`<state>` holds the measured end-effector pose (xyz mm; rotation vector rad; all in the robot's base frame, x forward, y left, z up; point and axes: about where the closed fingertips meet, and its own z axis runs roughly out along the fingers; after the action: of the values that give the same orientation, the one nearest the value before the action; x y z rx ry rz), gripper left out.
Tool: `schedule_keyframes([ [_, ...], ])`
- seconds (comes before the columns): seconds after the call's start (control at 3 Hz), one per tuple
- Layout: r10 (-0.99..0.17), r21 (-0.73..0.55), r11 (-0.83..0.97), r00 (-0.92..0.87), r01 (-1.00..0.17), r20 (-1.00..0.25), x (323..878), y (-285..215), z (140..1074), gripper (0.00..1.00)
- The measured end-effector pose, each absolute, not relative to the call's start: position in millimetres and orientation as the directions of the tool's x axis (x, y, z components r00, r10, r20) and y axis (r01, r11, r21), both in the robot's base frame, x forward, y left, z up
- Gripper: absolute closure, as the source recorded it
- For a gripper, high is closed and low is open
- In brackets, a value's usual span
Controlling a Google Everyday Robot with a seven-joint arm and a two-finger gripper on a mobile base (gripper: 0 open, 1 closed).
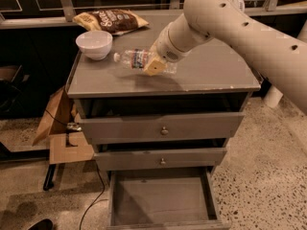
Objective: Pick water bottle from bottom drawer and place on counter
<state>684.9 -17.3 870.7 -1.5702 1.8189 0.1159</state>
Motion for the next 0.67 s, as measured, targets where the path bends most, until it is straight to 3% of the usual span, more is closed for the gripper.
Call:
schedule_keyframes([
  [0.67, -0.837, -0.336, 0.272, -0.049, -0.901, -0.546, 703.0, -24.7, 843.4, 1.0],
])
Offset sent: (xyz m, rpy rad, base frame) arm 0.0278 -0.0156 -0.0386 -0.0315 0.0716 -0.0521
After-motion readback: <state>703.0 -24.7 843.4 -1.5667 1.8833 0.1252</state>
